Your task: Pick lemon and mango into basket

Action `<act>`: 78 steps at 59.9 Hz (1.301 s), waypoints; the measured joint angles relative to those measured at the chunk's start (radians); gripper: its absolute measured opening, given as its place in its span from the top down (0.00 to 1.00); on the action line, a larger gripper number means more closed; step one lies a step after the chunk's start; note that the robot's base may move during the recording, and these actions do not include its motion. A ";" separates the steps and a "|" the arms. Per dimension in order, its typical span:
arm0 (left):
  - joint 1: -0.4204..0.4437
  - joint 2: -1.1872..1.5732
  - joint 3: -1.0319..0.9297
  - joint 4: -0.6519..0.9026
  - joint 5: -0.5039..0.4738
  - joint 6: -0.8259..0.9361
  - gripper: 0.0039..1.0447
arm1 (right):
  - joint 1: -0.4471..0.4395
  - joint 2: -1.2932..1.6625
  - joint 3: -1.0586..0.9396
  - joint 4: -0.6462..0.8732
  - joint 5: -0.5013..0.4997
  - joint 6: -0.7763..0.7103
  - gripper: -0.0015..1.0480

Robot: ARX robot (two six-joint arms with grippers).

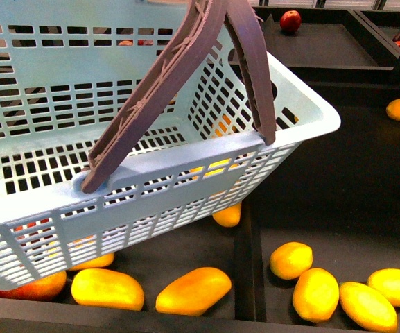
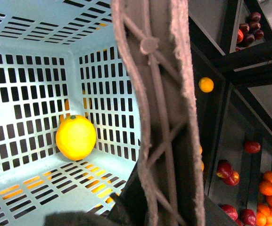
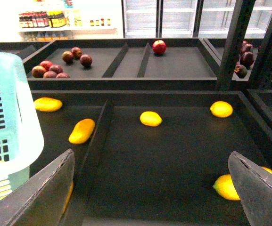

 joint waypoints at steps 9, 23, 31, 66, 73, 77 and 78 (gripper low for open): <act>-0.002 0.000 0.000 0.000 0.008 -0.003 0.96 | 0.000 -0.002 0.000 0.000 0.000 0.000 0.08; 0.000 0.002 0.000 0.000 0.002 -0.003 0.96 | 0.000 -0.005 -0.002 0.000 0.000 0.000 0.08; 0.004 0.002 0.001 0.000 -0.009 0.001 0.96 | 0.000 -0.003 -0.003 -0.002 -0.001 0.000 0.08; 0.008 0.003 0.002 0.000 -0.006 0.003 0.96 | 0.000 -0.005 -0.005 -0.003 -0.003 0.000 0.08; 0.022 0.003 0.002 0.000 -0.023 0.004 0.96 | 0.002 -0.005 -0.005 -0.003 -0.010 0.000 0.08; 0.023 0.003 0.002 0.000 -0.032 0.009 0.96 | 0.001 -0.004 -0.005 -0.003 -0.006 0.000 0.08; 0.023 0.003 0.002 0.000 -0.032 0.010 0.96 | 0.001 -0.004 -0.005 -0.003 -0.006 0.000 0.08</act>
